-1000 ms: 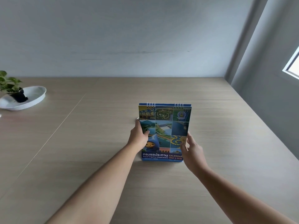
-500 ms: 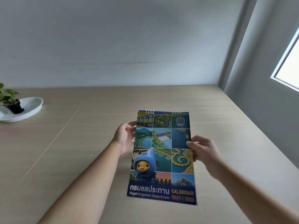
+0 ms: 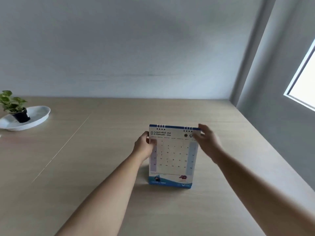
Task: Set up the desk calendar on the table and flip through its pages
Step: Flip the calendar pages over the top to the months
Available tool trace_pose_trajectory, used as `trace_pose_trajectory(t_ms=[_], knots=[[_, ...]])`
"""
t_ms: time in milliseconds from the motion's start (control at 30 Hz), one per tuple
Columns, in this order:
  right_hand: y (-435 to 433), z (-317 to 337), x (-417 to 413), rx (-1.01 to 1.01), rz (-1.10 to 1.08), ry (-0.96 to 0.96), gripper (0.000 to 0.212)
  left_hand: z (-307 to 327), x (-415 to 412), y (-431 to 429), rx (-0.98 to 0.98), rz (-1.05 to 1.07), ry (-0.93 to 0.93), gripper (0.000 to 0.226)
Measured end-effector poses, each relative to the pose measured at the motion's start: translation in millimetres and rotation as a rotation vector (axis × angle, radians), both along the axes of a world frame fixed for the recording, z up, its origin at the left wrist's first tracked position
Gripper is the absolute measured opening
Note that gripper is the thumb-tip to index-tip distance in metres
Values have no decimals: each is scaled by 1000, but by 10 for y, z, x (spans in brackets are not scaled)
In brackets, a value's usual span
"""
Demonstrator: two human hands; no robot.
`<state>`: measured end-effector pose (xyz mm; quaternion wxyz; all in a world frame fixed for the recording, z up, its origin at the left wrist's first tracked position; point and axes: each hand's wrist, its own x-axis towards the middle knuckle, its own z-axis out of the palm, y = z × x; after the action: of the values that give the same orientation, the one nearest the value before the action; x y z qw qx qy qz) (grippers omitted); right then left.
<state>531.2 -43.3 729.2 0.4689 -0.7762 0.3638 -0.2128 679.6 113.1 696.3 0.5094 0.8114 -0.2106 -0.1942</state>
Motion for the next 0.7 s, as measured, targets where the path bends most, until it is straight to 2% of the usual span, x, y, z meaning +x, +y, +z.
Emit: trace_pose_trajectory(t_ms=[167,500,600,700], knots=[[338,-410,-241,-23,32,118,58,-25,-56,-10,5,29,-86,24],[570,-526,-331,-67,37,146,80,-79,-94,-3,5,70,-118,22],[618,-537,-357,-94,27,123,71,-107,-85,4,6,85,-138,19],[647,-497,-356,-79,-34,95,44,-89,-94,16,20,65,-128,17]])
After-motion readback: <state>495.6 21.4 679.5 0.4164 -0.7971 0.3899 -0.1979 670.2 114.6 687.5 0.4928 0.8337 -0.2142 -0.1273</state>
